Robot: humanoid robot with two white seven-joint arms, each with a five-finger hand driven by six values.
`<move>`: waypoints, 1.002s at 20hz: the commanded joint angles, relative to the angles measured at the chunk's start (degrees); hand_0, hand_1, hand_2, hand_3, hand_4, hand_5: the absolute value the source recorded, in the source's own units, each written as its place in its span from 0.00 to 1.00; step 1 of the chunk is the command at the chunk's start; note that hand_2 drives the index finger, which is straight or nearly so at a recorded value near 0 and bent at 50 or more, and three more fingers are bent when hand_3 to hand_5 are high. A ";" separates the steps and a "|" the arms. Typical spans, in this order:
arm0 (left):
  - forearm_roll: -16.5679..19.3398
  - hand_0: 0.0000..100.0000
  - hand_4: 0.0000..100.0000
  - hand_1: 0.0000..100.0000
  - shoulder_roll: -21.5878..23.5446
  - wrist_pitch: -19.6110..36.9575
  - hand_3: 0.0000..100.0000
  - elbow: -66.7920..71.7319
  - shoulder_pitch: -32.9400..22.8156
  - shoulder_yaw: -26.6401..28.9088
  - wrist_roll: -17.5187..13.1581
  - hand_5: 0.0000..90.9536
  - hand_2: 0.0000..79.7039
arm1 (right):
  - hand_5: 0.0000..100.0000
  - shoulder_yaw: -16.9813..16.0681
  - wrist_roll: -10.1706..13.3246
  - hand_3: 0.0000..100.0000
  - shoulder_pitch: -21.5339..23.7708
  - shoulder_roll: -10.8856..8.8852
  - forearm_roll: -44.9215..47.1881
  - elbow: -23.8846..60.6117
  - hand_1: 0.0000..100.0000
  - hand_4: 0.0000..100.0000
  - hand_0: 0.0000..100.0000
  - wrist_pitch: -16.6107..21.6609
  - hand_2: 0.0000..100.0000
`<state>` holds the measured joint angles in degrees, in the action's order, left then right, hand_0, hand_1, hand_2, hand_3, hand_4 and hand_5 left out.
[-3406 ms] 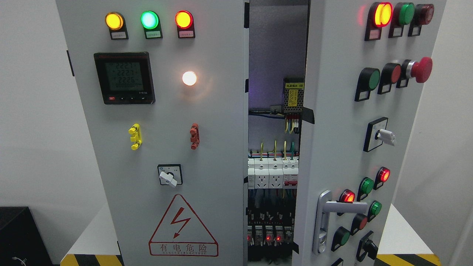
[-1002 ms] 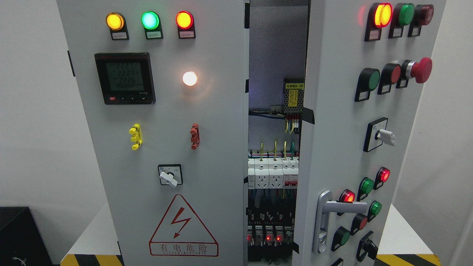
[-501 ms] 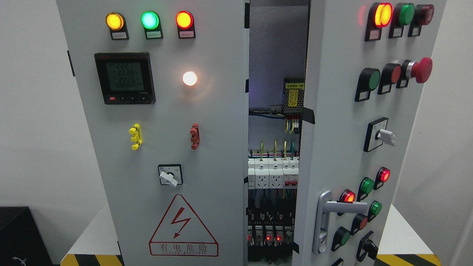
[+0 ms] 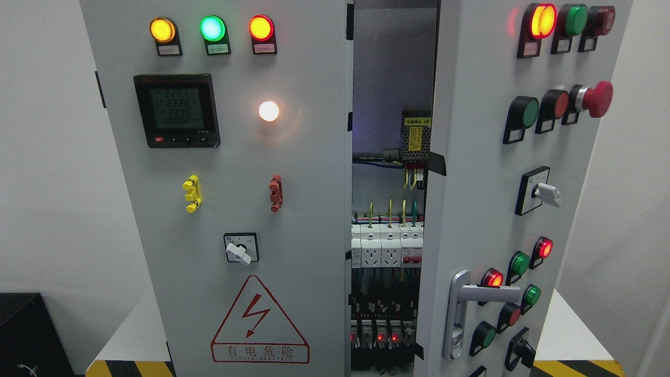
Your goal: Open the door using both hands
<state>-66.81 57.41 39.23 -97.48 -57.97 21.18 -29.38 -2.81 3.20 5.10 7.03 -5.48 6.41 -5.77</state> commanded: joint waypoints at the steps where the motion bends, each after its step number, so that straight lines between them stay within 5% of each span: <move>1: -1.22 0.12 0.00 0.56 3.32 -0.03 0.00 -2.53 -0.04 3.70 -0.06 0.00 0.00 | 0.00 0.00 -0.04 0.00 0.00 0.00 0.03 0.00 0.13 0.00 0.10 -0.03 0.00; 6: -0.87 0.12 0.00 0.56 2.70 -0.12 0.00 -2.27 10.23 -3.77 -0.06 0.00 0.00 | 0.00 0.00 -0.04 0.00 0.00 0.00 0.03 0.00 0.13 0.00 0.10 -0.03 0.00; 13: -1.22 0.12 0.00 0.56 5.77 0.14 0.00 0.45 7.87 -4.04 -0.76 0.00 0.00 | 0.00 0.00 -0.04 0.00 0.00 0.00 -0.06 0.00 0.13 0.00 0.10 -0.03 0.00; 20: -9.56 0.12 0.00 0.56 13.68 0.14 0.00 2.03 13.47 -9.20 -0.77 0.00 0.00 | 0.00 0.00 -0.04 0.00 0.00 0.00 -0.06 0.00 0.13 0.00 0.10 -0.03 0.00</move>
<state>-71.22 63.15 39.23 -97.64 -49.06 17.46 -30.12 -2.81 3.21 5.10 7.03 -5.48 6.41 -5.77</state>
